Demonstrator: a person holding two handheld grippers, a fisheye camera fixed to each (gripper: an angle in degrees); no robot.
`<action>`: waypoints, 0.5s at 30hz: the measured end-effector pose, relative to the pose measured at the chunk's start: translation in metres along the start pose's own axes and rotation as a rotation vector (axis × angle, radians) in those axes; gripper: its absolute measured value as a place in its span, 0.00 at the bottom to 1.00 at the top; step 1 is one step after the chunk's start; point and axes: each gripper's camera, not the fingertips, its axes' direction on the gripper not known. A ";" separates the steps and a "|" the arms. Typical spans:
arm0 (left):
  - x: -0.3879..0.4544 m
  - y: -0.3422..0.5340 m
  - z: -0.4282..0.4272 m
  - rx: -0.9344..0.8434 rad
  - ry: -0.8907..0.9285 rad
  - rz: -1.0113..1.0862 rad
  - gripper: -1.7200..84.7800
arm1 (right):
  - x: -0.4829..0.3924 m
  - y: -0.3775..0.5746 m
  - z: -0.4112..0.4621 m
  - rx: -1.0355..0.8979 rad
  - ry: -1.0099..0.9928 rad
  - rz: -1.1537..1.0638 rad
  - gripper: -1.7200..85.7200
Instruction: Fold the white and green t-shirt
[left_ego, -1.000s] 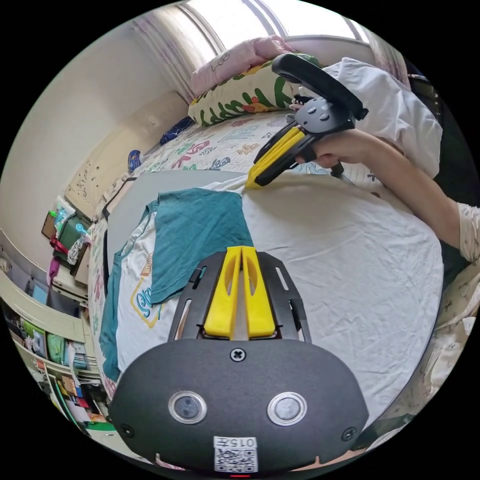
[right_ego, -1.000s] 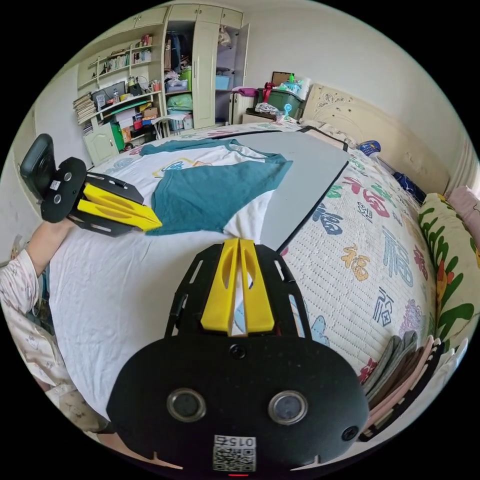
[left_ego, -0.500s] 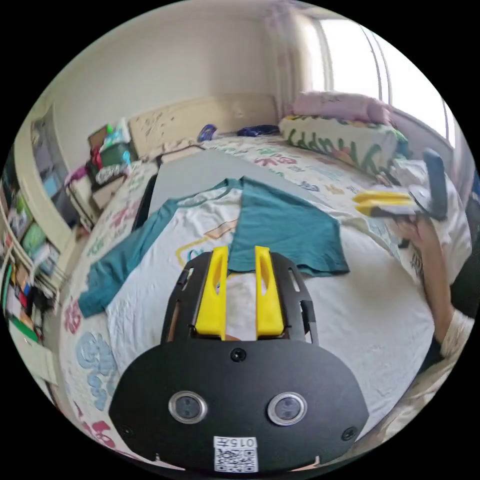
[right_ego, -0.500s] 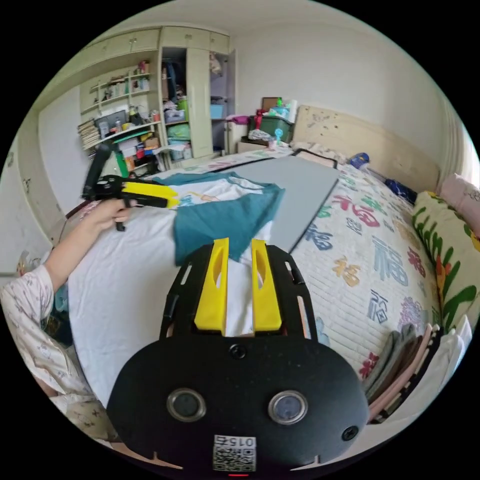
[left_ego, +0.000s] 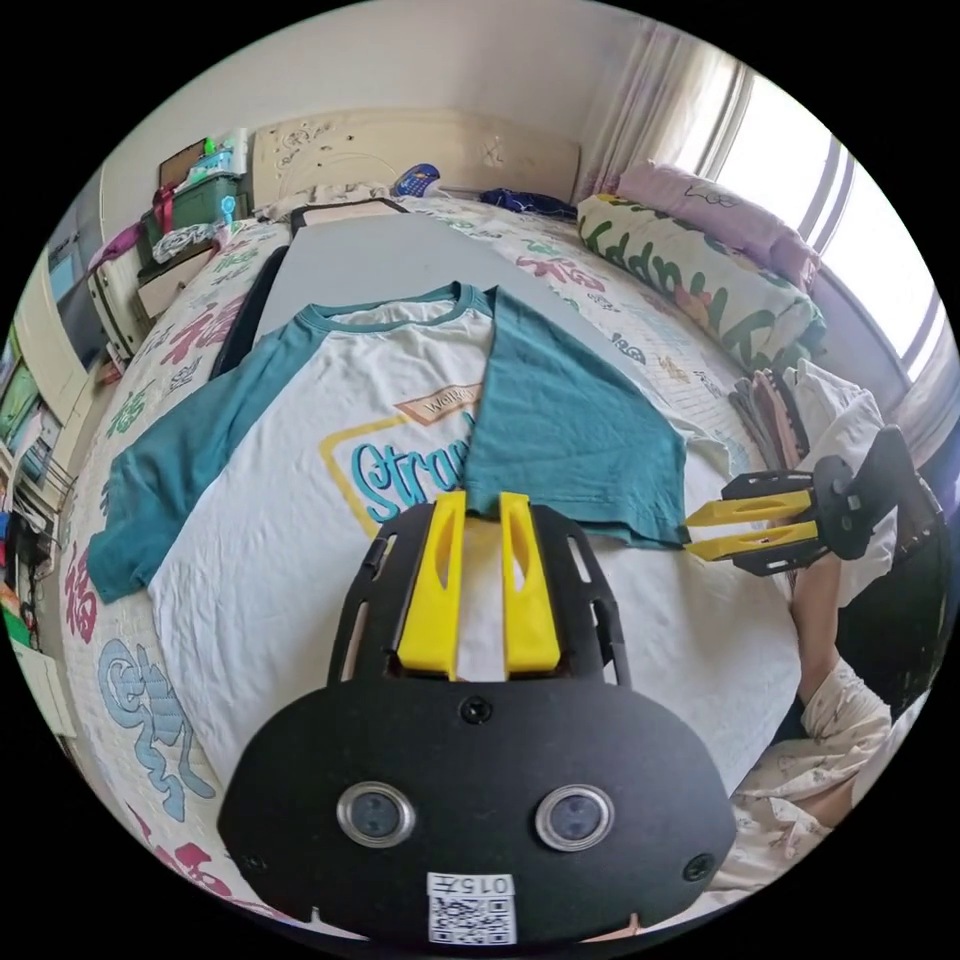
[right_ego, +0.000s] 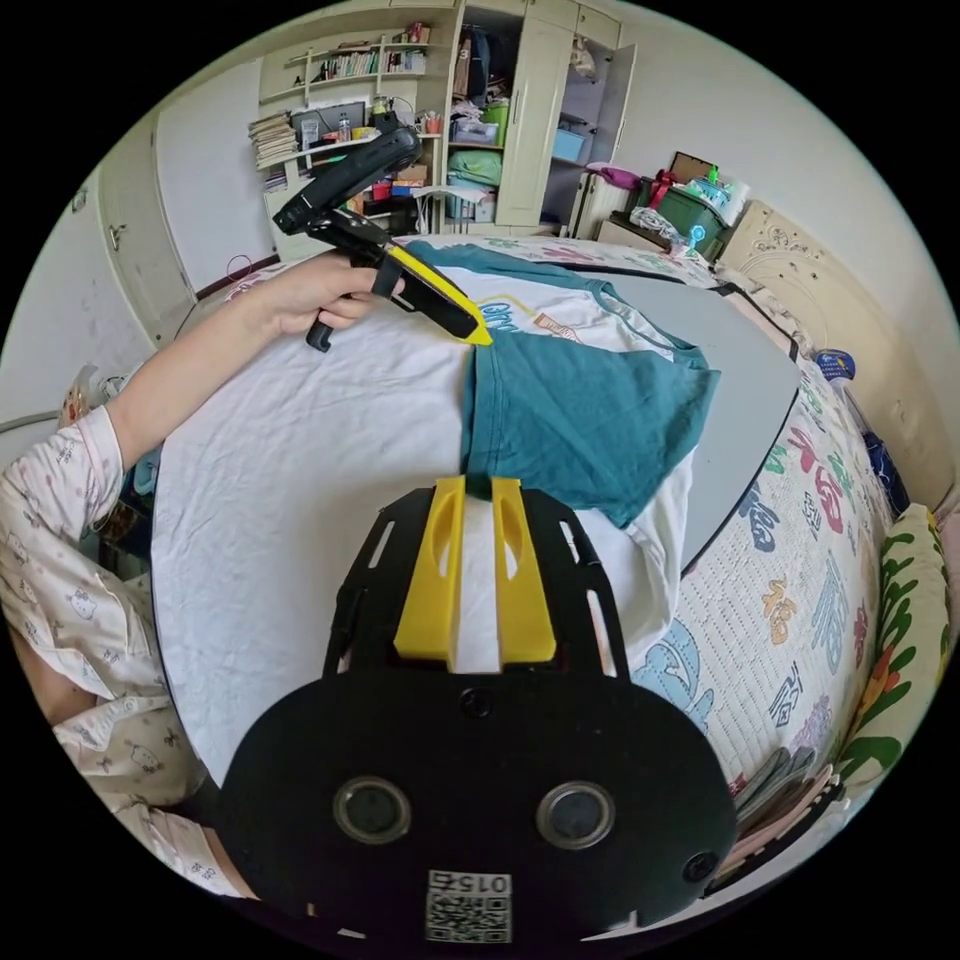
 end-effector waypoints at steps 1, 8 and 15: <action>-0.002 0.000 -0.003 0.002 0.020 -0.001 0.05 | -0.001 0.000 -0.001 -0.003 0.007 -0.005 0.07; -0.001 0.015 -0.023 0.017 0.029 0.030 0.02 | -0.004 0.003 -0.012 -0.008 0.000 -0.047 0.02; 0.011 0.026 -0.029 -0.009 -0.063 0.066 0.04 | -0.005 0.001 -0.010 -0.025 -0.043 -0.035 0.03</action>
